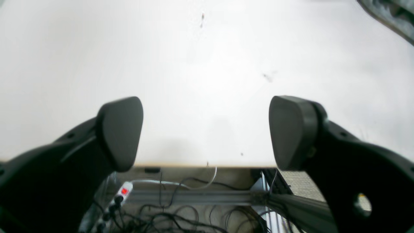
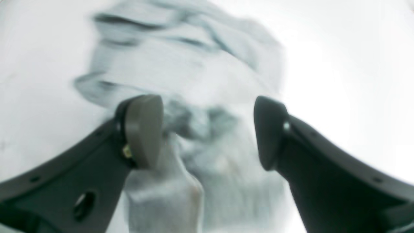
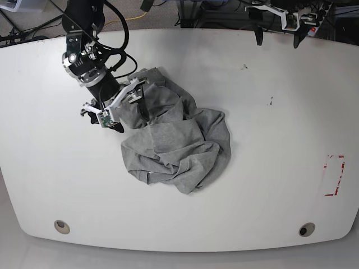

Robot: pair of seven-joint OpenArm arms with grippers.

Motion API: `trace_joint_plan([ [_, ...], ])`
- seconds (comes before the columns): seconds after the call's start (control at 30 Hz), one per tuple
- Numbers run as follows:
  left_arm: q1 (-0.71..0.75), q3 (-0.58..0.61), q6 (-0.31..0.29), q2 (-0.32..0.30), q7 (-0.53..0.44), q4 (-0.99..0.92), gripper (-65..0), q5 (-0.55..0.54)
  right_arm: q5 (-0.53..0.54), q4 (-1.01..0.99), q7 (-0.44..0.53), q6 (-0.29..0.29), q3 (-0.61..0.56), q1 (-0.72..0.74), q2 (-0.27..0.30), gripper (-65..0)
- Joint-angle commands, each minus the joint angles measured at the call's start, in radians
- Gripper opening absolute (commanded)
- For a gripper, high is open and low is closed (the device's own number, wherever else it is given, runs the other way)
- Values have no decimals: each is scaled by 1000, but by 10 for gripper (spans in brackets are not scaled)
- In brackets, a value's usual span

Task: Fold the T-shirt properly
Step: 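Lower the right gripper onto the crumpled grey T-shirt and pinch fabric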

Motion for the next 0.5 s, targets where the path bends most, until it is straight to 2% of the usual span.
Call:
trace_joint_plan([
  [0.0,13,-8,7,-9,-26,16,-76,0,7,17,0,-6,-57,61,23,-228],
  [0.07,3,-10,7,-14,-26,16,-76,0,-7,-1,-2,-6,-96,97,22,-228],
  [0.3,-24,-47,7,-44,-26,13,-76,0,-202,-133,1,-4,-294,236,2,-228],
  [0.47,-30,-53,7,-46,-26,11,-76,1,-238,-233,1,2,-321,324,-29,-228],
])
